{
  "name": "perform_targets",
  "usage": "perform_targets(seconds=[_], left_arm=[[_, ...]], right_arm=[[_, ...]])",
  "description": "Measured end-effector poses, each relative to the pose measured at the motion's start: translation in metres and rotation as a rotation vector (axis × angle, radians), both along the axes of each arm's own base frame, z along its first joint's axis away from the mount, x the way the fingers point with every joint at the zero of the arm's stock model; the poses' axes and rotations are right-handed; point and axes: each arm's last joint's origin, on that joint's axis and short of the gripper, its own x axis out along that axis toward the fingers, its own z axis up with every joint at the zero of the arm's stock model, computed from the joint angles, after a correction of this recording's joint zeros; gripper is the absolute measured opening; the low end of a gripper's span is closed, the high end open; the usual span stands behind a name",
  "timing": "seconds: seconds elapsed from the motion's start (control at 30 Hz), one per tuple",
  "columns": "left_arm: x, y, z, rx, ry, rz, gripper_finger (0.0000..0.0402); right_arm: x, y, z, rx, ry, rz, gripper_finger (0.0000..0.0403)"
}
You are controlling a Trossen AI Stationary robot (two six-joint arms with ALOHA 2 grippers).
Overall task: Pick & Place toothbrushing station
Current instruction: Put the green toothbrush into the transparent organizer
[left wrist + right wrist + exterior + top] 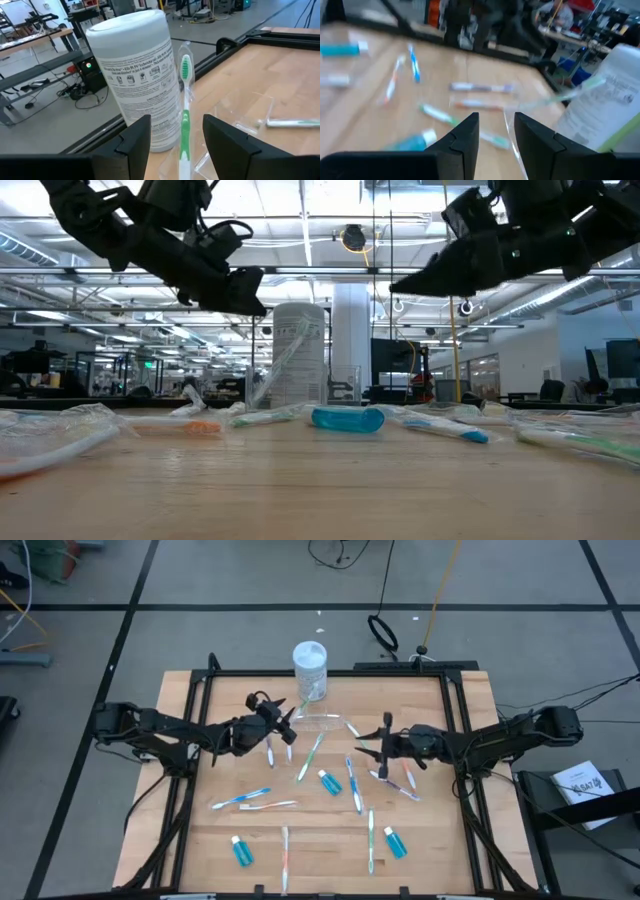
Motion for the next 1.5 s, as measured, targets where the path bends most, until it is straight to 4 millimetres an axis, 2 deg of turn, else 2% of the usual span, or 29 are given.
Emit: perform_targets(seconds=[0.1,0.27,0.47,0.57,0.7,0.8,0.87,0.93,1.1,1.2,1.3,1.5], left_arm=[[0.000,0.000,0.000,0.000,0.001,0.000,0.0186],[0.000,0.000,0.000,-0.001,0.000,0.001,0.0186],[0.000,0.000,0.001,-0.001,-0.010,0.002,0.0186],[0.000,0.002,0.002,0.016,-0.010,0.002,0.0186],[0.001,0.007,0.010,0.057,-0.057,0.005,0.0186],[0.002,0.011,0.016,0.061,-0.125,-0.006,0.0186],[0.004,0.014,0.021,0.060,-0.160,-0.025,0.0186],[0.006,0.016,0.026,0.048,-0.189,-0.049,0.0186],[0.011,0.017,0.031,0.003,-0.236,-0.167,0.0186],[0.011,0.017,0.030,-0.007,-0.227,-0.222,0.0186],[0.012,0.017,0.028,-0.017,-0.212,-0.237,0.0186],[0.010,0.016,0.015,-0.061,-0.081,-0.244,0.0186]], right_arm=[[-0.002,-0.004,-0.006,-0.077,0.073,-0.043,0.0116],[-0.004,-0.017,-0.009,-0.307,0.170,-0.087,0.0116],[-0.005,-0.034,-0.004,-0.518,0.182,-0.116,0.0116],[-0.004,-0.037,0.005,-0.622,0.119,-0.125,0.0116],[0.000,-0.033,0.022,-0.753,-0.070,0.032,0.0116],[0.009,-0.028,0.032,-0.717,-0.109,0.237,0.0116],[0.015,-0.028,0.033,-0.663,0.004,0.337,0.0116],[0.019,-0.030,0.031,-0.640,0.190,0.368,0.0116],[0.013,-0.038,0.023,-0.730,0.561,0.201,0.0116],[0.001,-0.037,0.007,-0.722,0.767,0.254,0.0116],[-0.002,-0.030,-0.002,-0.718,0.768,0.319,0.0116],[-0.008,-0.027,-0.034,-0.748,0.920,0.275,0.0116]])
